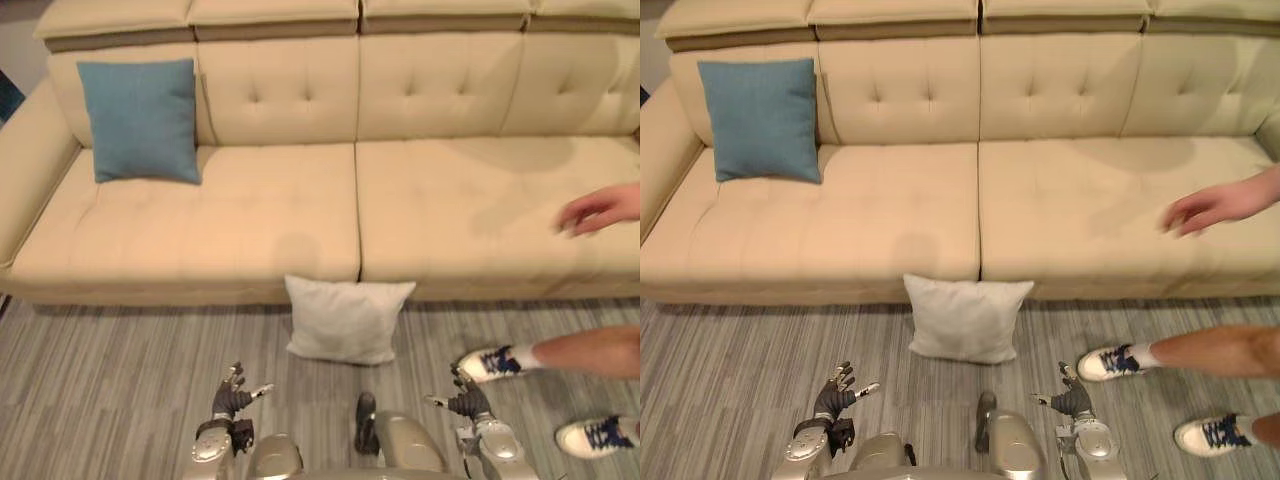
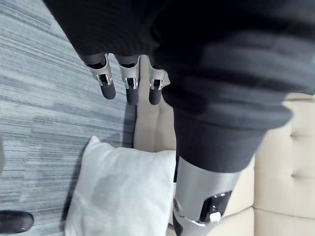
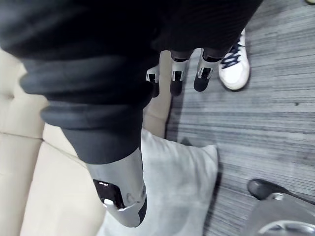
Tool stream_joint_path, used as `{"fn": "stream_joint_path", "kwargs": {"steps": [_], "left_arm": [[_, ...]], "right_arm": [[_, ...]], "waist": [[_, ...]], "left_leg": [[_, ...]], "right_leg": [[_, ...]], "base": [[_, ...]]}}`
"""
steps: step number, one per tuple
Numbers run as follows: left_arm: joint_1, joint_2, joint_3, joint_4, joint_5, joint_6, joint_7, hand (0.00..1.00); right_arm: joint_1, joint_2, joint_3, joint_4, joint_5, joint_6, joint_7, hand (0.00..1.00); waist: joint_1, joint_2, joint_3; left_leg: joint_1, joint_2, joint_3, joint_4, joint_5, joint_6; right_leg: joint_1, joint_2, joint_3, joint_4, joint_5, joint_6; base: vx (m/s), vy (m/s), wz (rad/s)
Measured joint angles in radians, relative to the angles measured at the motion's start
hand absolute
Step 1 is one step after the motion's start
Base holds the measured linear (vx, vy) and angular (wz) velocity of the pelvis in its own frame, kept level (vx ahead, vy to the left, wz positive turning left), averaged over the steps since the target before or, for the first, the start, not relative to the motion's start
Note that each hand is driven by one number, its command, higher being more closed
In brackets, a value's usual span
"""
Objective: Pick up cushions and gather them together orderly.
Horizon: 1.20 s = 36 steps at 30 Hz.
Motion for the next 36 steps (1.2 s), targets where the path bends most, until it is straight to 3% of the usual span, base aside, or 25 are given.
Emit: {"fn": "stream_joint_path", "kwargs": {"steps": [2,4,5,8,11,13,24,26,29,36], "left_arm": [[0.000,0.000,-0.009,0.000,0.000,0.000,0.001,0.00],[-0.001,-0.005,-0.018,-0.001,0.000,-0.001,0.000,0.00],[-0.016,0.009,-0.013,0.001,0.000,0.002,0.002,0.00],[-0.101,0.047,-0.012,-0.011,-0.002,-0.008,0.014,0.00],[-0.220,0.086,-0.014,-0.011,-0.026,-0.010,0.044,0.00],[-0.314,0.097,-0.013,-0.013,-0.047,-0.024,0.072,0.00],[-0.704,0.034,0.047,-0.104,-0.151,-0.061,0.177,0.00],[-0.735,0.023,0.070,-0.108,-0.159,-0.061,0.182,0.00],[-0.747,0.014,0.070,-0.123,-0.161,-0.062,0.190,0.00],[-0.713,-0.030,0.066,-0.180,-0.156,-0.061,0.198,0.00]], "right_arm": [[0.000,-0.003,-0.016,0.002,0.000,0.001,-0.002,0.00],[0.002,-0.020,-0.021,0.002,0.000,0.001,-0.008,0.00],[-0.015,-0.009,-0.018,0.003,-0.001,0.003,-0.014,0.00],[-0.082,-0.010,0.011,0.009,0.000,0.002,-0.029,0.00],[-0.195,-0.004,0.025,0.025,0.023,0.002,-0.060,0.00],[-0.305,-0.001,0.049,0.034,0.040,0.002,-0.090,0.00],[-0.817,0.024,0.116,-0.028,0.082,0.002,-0.246,0.00],[-0.857,0.011,0.083,-0.036,0.100,0.002,-0.286,0.00],[-0.881,-0.025,0.094,-0.052,0.100,0.002,-0.282,0.00],[-0.816,0.042,0.129,-0.116,0.097,0.000,-0.257,0.00]], "waist": [[-0.001,0.013,0.006],[-0.003,0.053,0.018],[-0.001,0.040,0.037],[-0.006,0.006,0.093],[-0.001,0.005,0.166],[0.019,0.008,0.196],[0.049,0.014,0.282],[0.045,0.014,0.282],[0.048,0.014,0.282],[0.050,0.014,0.282]], "left_leg": [[-0.006,-0.012,-0.024,-0.180,0.014,-0.008],[-0.013,-0.007,-0.052,-0.270,0.099,-0.010],[-0.020,-0.024,-0.039,-0.250,0.083,-0.004],[-0.133,-0.073,-0.009,-0.215,0.077,0.023],[-0.256,-0.075,0.010,-0.146,0.070,0.038],[-0.361,-0.064,0.019,-0.089,0.052,0.063],[-0.835,-0.008,0.007,0.151,0.033,0.089],[-0.885,-0.007,-0.002,0.184,0.033,0.089],[-0.920,-0.002,-0.004,0.212,0.033,0.090],[-0.908,0.047,0.034,0.192,0.051,0.085]], "right_leg": [[0.001,0.003,0.023,0.007,-0.014,0.023],[-0.040,0.027,0.046,0.075,-0.060,0.050],[-0.081,0.000,0.065,0.150,-0.101,0.072],[-0.237,-0.056,0.101,0.267,-0.131,0.101],[-0.363,-0.070,0.121,0.325,-0.126,0.112],[-0.466,-0.074,0.132,0.367,-0.127,0.115],[-0.927,-0.064,0.141,0.582,-0.129,0.112],[-0.974,-0.069,0.134,0.621,-0.136,0.108],[-1.018,-0.068,0.137,0.662,-0.141,0.106],[-1.015,-0.059,0.122,0.650,-0.132,0.091]], "base": [[0.15,0.110,-0.45],[0.08,0.188,-0.46],[0.02,0.176,-0.26],[0.01,0.156,-0.11],[-0.07,0.117,-0.09],[-0.10,0.075,-0.13],[-0.06,0.007,-0.04],[-0.06,-0.009,0.11],[-0.07,-0.029,0.02],[-0.05,-0.059,0.01]]}}
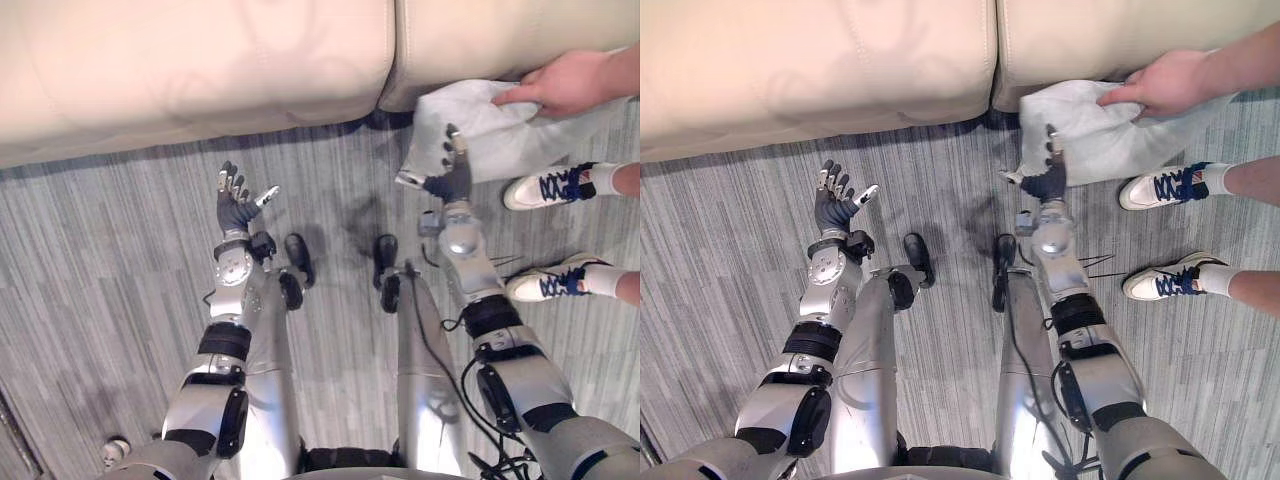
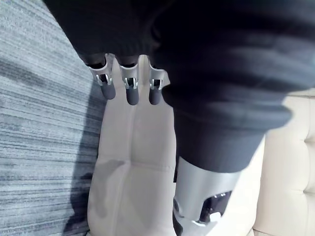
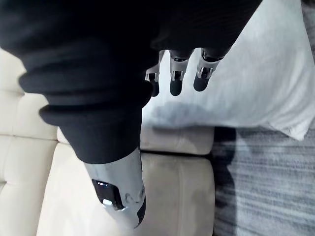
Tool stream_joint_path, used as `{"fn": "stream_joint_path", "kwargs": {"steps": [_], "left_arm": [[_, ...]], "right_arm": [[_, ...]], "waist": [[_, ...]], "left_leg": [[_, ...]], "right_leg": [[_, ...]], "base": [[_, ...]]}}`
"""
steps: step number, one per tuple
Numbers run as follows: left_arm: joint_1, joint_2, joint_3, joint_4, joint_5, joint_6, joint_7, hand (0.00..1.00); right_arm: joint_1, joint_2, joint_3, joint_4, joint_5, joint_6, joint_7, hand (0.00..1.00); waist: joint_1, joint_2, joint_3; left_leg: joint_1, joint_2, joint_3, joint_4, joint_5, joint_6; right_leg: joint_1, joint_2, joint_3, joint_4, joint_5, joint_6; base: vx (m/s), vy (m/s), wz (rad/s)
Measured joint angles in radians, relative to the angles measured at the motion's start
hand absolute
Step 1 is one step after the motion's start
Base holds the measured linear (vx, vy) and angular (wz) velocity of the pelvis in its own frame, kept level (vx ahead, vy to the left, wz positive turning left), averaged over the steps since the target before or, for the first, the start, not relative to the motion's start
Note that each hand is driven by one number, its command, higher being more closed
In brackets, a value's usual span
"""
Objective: Pick up cushions and gather them together orderly.
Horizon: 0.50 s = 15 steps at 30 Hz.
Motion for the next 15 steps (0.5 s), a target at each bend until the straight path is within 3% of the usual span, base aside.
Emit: {"fn": "stream_joint_path", "kwargs": {"steps": [4,8,15], "left_arm": [[0.074,-0.006,-0.019,-0.051,0.001,0.001,-0.001,0.00],[0.230,-0.008,-0.084,-0.095,0.015,0.000,-0.022,0.00],[0.535,0.009,-0.120,-0.078,0.059,0.003,-0.092,0.00]], "right_arm": [[0.094,0.003,-0.004,-0.063,0.000,0.000,0.007,0.00],[0.288,0.017,-0.008,-0.173,-0.013,-0.029,0.028,0.00],[0.682,0.037,-0.015,-0.195,-0.042,-0.038,0.112,0.00]], "waist": [[0.004,0.000,-0.001],[0.001,-0.003,-0.015],[0.001,-0.009,-0.173]], "left_leg": [[0.077,0.003,0.012,-0.026,0.005,0.002],[0.281,-0.006,0.026,-0.110,0.004,0.000],[0.603,-0.051,0.056,-0.321,0.024,-0.033]], "right_leg": [[0.076,0.002,0.000,-0.032,0.004,-0.002],[0.282,0.006,-0.004,-0.125,0.004,0.000],[0.588,0.001,-0.008,-0.302,0.002,0.009]], "base": [[0.02,-0.007,-0.04],[0.07,-0.011,-0.01],[0.15,-0.010,0.02]]}}
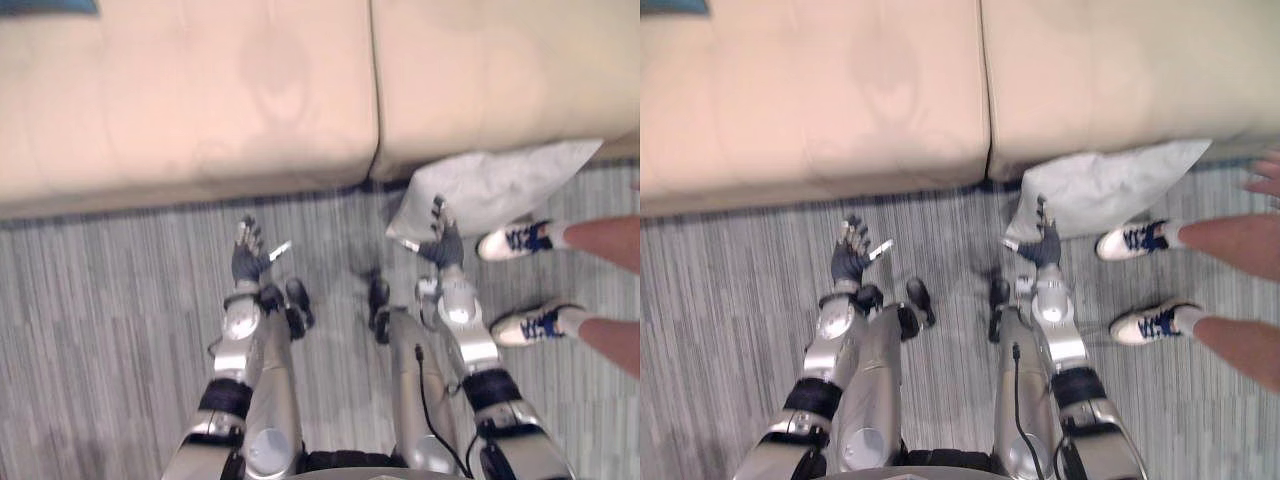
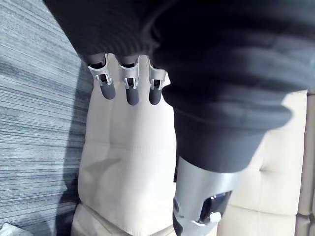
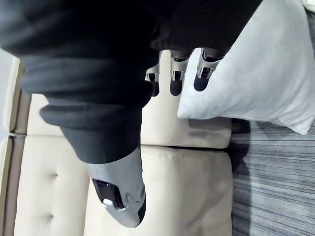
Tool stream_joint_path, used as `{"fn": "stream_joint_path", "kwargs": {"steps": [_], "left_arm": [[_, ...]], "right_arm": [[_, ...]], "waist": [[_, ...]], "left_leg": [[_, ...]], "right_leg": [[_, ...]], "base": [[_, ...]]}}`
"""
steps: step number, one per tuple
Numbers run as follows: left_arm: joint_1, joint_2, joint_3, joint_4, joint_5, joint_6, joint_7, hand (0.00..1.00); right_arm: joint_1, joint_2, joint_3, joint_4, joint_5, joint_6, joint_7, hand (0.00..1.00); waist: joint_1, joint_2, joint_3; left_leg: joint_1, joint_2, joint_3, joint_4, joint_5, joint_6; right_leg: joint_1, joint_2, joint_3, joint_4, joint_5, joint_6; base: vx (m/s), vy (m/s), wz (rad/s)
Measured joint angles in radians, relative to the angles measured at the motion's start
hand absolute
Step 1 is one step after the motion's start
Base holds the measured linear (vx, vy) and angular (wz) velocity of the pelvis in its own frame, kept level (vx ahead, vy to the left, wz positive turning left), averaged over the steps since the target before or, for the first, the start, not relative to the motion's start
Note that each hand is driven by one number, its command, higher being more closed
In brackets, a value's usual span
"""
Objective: Pick up cushions and gather them together orderly.
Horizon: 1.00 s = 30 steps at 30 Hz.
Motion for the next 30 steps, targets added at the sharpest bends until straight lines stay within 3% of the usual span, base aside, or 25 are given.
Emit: {"fn": "stream_joint_path", "kwargs": {"steps": [3,10,17,20,22,23,24,25,27,28,29,30], "left_arm": [[0.079,0.042,0.005,0.107,0.030,0.002,-0.022,0.00],[0.185,0.104,0.080,0.194,0.098,0.019,-0.088,0.00],[0.202,0.094,0.100,0.198,0.099,0.020,-0.106,0.00],[0.200,0.087,0.067,0.196,0.098,0.020,-0.108,0.00],[0.201,0.084,0.061,0.195,0.098,0.021,-0.111,0.00],[0.200,0.082,0.061,0.195,0.098,0.023,-0.112,0.00],[0.200,0.082,0.058,0.195,0.098,0.024,-0.114,0.00],[0.195,0.081,0.058,0.195,0.098,0.024,-0.114,0.00],[0.203,0.083,0.037,0.198,0.098,0.040,-0.118,0.00],[0.204,0.083,0.034,0.198,0.099,0.043,-0.124,0.00],[0.211,0.084,0.036,0.204,0.099,0.046,-0.130,0.00],[0.200,0.086,0.036,0.224,0.099,0.047,-0.130,0.00]], "right_arm": [[0.109,-0.008,-0.045,0.110,0.001,-0.002,0.030,0.00],[0.211,-0.049,-0.153,0.281,0.006,0.001,0.111,0.00],[0.182,-0.083,-0.193,0.314,0.023,0.002,0.148,0.00],[0.177,-0.077,-0.203,0.325,0.052,0.004,0.149,0.00],[0.158,-0.073,-0.200,0.330,0.060,0.006,0.148,0.00],[0.151,-0.073,-0.201,0.335,0.065,0.007,0.146,0.00],[0.121,-0.071,-0.200,0.360,0.072,0.011,0.145,0.00],[0.112,-0.069,-0.199,0.369,0.080,0.015,0.145,0.00],[0.090,-0.072,-0.185,0.390,0.083,0.023,0.139,0.00],[0.083,-0.071,-0.179,0.396,0.083,0.023,0.136,0.00],[0.081,-0.068,-0.157,0.396,0.080,0.024,0.132,0.00],[0.071,-0.067,-0.136,0.396,0.074,0.025,0.131,0.00]], "waist": [[-0.011,-0.001,-0.089],[-0.058,0.000,-0.164],[-0.050,0.006,-0.184],[-0.058,0.011,-0.188],[-0.061,-0.007,-0.188],[-0.062,-0.010,-0.188],[-0.062,-0.003,-0.186],[-0.061,-0.005,-0.186],[-0.058,0.007,-0.179],[-0.060,0.009,-0.178],[-0.056,0.011,-0.178],[-0.058,0.010,-0.178]], "left_leg": [[0.111,-0.025,0.002,-0.108,0.023,-0.026],[0.311,-0.038,0.060,-0.260,0.050,-0.035],[0.361,-0.057,-0.001,-0.267,0.046,-0.038],[0.387,-0.044,0.043,-0.270,-0.022,-0.046],[0.380,-0.037,0.130,-0.252,-0.045,-0.032],[0.383,-0.035,0.165,-0.258,-0.055,-0.029],[0.388,-0.009,0.269,-0.259,-0.050,-0.025],[0.405,0.001,0.299,-0.258,-0.053,-0.025],[0.467,0.028,0.421,-0.251,-0.061,-0.041],[0.483,0.036,0.447,-0.241,-0.066,-0.049],[0.515,0.040,0.489,-0.241,-0.071,-0.060],[0.542,0.041,0.505,-0.241,-0.074,-0.065]], "right_leg": [[0.102,0.002,0.000,-0.093,0.012,0.006],[0.295,0.036,0.044,-0.305,0.083,0.018],[0.310,0.067,0.248,-0.417,0.189,0.042],[0.280,0.103,0.356,-0.437,0.233,0.061],[0.237,0.098,0.390,-0.458,0.237,0.058],[0.229,0.079,0.341,-0.473,0.236,0.029],[0.182,0.026,0.107,-0.437,0.244,-0.029],[0.174,0.007,-0.005,-0.410,0.231,-0.048],[0.193,-0.080,-0.385,-0.342,0.176,-0.121],[0.204,-0.095,-0.448,-0.334,0.170,-0.129],[0.215,-0.106,-0.503,-0.312,0.179,-0.116],[0.212,-0.099,-0.485,-0.299,0.201,-0.090]], "base": [[0.19,-0.018,-0.03],[0.13,0.017,-0.20],[0.01,0.016,-0.87],[-0.11,0.100,-1.18],[-0.17,0.106,-1.29],[-0.17,0.072,-1.50],[-0.10,0.054,-1.56],[-0.01,0.040,-1.85],[0.07,-0.007,-1.53],[0.08,-0.072,-1.55],[0.11,-0.121,-1.40],[0.12,-0.146,-1.29]]}}
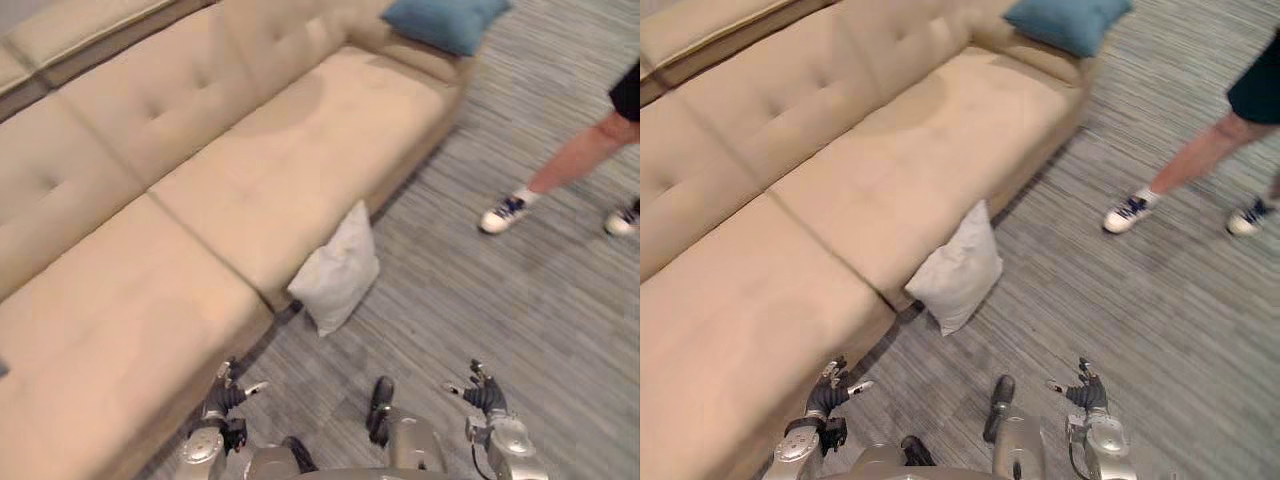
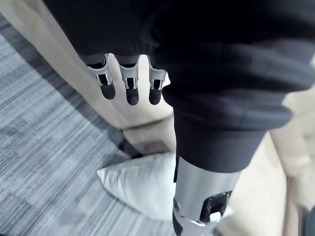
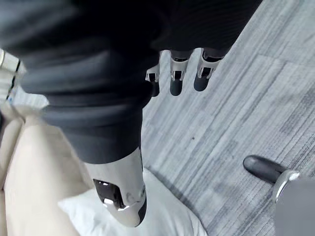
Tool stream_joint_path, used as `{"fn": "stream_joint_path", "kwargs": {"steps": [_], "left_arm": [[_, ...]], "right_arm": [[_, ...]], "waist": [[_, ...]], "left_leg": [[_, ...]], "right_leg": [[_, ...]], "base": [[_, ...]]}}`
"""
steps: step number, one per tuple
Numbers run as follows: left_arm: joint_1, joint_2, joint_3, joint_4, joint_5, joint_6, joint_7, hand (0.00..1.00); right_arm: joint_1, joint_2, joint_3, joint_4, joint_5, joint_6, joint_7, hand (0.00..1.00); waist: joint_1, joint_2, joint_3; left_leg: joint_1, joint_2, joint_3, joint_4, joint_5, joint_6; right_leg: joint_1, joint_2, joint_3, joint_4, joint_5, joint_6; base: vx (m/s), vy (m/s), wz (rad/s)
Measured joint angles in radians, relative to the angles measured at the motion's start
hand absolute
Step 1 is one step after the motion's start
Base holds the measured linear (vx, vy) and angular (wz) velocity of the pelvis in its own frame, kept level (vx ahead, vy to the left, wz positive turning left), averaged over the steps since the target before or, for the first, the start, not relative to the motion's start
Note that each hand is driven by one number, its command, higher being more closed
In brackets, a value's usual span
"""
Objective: Pick up cushions and gather them together orderly.
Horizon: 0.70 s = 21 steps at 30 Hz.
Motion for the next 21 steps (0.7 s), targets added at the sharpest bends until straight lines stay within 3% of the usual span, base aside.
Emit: {"fn": "stream_joint_path", "kwargs": {"steps": [1,3,4,5,6,7,9,12,14,15,16,19,20,21], "left_arm": [[-0.001,-0.002,0.000,0.007,0.001,0.001,0.000,0.00],[-0.001,-0.005,-0.002,0.017,0.013,0.007,-0.002,0.00],[-0.001,-0.006,-0.003,0.022,0.018,0.007,-0.001,0.00],[-0.001,-0.008,-0.009,0.038,0.018,0.006,0.000,0.00],[0.000,-0.009,-0.015,0.050,0.018,0.006,0.000,0.00],[0.000,-0.019,-0.021,0.062,0.018,0.012,0.000,0.00],[0.000,-0.035,-0.025,0.061,0.017,0.012,0.001,0.00],[0.003,-0.048,-0.040,0.039,0.016,0.012,0.003,0.00],[0.003,-0.050,-0.039,0.032,0.016,0.012,0.005,0.00],[0.005,-0.056,-0.036,0.032,0.016,0.012,0.007,0.00],[0.009,-0.059,-0.032,0.032,0.016,0.012,0.008,0.00],[0.012,-0.078,-0.030,0.037,0.016,0.012,0.008,0.00],[0.019,-0.083,-0.030,0.043,0.016,0.012,0.008,0.00],[0.030,-0.082,-0.031,0.045,0.016,0.012,0.009,0.00]], "right_arm": [[0.001,0.000,0.004,0.000,-0.009,0.000,0.000,0.00],[0.003,-0.003,0.019,0.000,-0.034,0.002,-0.001,0.00],[-0.007,-0.010,0.051,0.000,-0.044,0.002,-0.002,0.00],[-0.014,-0.016,0.071,0.000,-0.056,0.002,-0.003,0.00],[-0.018,-0.018,0.085,0.000,-0.063,0.002,-0.004,0.00],[-0.030,-0.021,0.108,0.000,-0.065,0.003,-0.004,0.00],[-0.038,-0.023,0.114,0.000,-0.068,0.007,-0.004,0.00],[-0.038,-0.024,0.111,-0.001,-0.070,0.014,-0.004,0.00],[-0.045,-0.024,0.107,-0.004,-0.070,0.015,-0.005,0.00],[-0.044,-0.025,0.106,-0.004,-0.070,0.016,-0.008,0.00],[-0.044,-0.023,0.111,-0.005,-0.071,0.017,-0.008,0.00],[-0.049,-0.032,0.110,-0.021,-0.078,0.017,-0.013,0.00],[-0.051,-0.034,0.111,-0.021,-0.094,0.016,-0.016,0.00],[-0.057,-0.031,0.112,-0.020,-0.108,0.017,-0.016,0.00]], "waist": [[-0.004,0.006,0.000],[-0.005,0.022,-0.005],[0.004,0.030,-0.001],[0.004,0.040,0.007],[0.004,0.043,0.009],[0.005,0.042,0.024],[0.024,0.034,0.034],[0.060,0.030,0.042],[0.068,0.048,0.046],[0.085,0.061,0.043],[0.090,0.056,0.039],[0.090,0.020,0.032],[0.082,0.013,0.030],[0.077,0.011,0.030]], "left_leg": [[0.012,0.008,-0.002,0.003,-0.005,-0.009],[0.017,0.074,-0.011,0.105,-0.021,-0.036],[-0.034,0.170,-0.072,0.318,-0.005,-0.010],[-0.077,0.224,-0.137,0.448,0.030,0.045],[-0.103,0.244,-0.189,0.523,0.066,0.069],[-0.173,0.230,-0.333,0.654,0.033,0.027],[-0.242,0.155,-0.430,0.673,-0.004,0.002],[-0.321,0.037,-0.490,0.445,-0.009,-0.001],[-0.334,-0.016,-0.505,0.225,0.013,-0.008],[-0.315,-0.043,-0.517,0.145,0.103,0.067],[-0.301,-0.058,-0.506,0.134,0.098,0.083],[-0.256,-0.129,-0.502,0.089,0.063,0.119],[-0.230,-0.156,-0.505,0.089,0.043,0.129],[-0.199,-0.180,-0.518,0.088,0.021,0.142]], "right_leg": [[-0.006,0.012,0.020,0.012,-0.008,0.001],[-0.011,0.064,0.070,0.021,-0.040,-0.002],[0.011,0.118,0.104,-0.006,-0.045,-0.007],[0.040,0.151,0.119,-0.031,-0.046,-0.008],[0.056,0.168,0.137,-0.041,-0.048,-0.011],[0.091,0.190,0.185,-0.054,-0.056,-0.024],[0.124,0.190,0.231,-0.066,-0.060,-0.031],[0.166,0.186,0.267,-0.095,-0.061,-0.031],[0.180,0.187,0.271,-0.091,-0.070,-0.010],[0.180,0.187,0.291,-0.075,-0.087,0.016],[0.188,0.182,0.304,-0.072,-0.096,0.030],[0.168,0.097,0.308,0.047,-0.187,0.107],[0.161,0.058,0.310,0.138,-0.218,0.145],[0.139,0.022,0.318,0.257,-0.227,0.161]], "base": [[0.17,-0.213,-1.11],[0.16,-0.190,-1.11],[0.15,-0.182,-1.17],[0.18,-0.203,-1.15],[0.18,-0.095,-1.03],[0.16,-0.017,-0.90],[0.20,0.040,-0.90],[0.20,0.086,-0.58],[0.21,0.127,-0.36],[0.21,0.149,-0.44],[0.25,0.147,-0.24],[0.30,0.156,0.20],[0.32,0.155,0.35],[0.38,0.193,0.38]]}}
